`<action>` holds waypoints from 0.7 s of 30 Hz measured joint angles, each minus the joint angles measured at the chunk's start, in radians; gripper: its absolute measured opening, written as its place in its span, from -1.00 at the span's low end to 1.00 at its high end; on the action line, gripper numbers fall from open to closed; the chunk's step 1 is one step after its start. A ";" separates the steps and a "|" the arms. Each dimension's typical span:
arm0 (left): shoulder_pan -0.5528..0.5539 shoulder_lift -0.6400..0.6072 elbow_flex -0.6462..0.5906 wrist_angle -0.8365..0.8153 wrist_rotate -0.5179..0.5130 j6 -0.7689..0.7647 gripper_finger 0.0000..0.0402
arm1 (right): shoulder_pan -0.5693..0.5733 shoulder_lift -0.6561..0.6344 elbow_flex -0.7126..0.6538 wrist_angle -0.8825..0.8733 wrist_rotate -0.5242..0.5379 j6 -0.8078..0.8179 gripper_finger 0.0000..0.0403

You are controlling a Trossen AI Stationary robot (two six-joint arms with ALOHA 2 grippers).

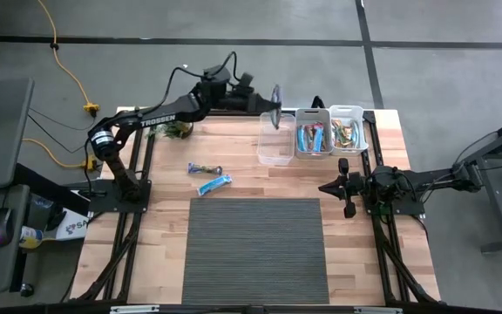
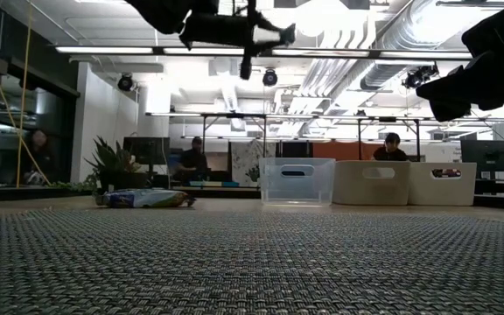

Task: Pick and place Granola Bars by type
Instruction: Put the blue granola bar into the transparent bin

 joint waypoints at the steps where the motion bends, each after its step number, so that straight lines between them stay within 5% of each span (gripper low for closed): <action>1: 0.000 0.000 0.000 -0.021 -0.039 -0.022 -0.67 | 0.000 0.000 0.000 0.000 0.000 0.000 -1.00; 7: 0.000 0.008 0.000 -0.176 -0.215 -0.082 -0.67 | 0.000 0.000 0.000 0.000 0.000 0.000 -1.00; 21: 0.000 0.200 0.049 -0.309 -0.212 -0.103 -0.67 | 0.000 0.000 0.000 0.000 0.000 0.000 -1.00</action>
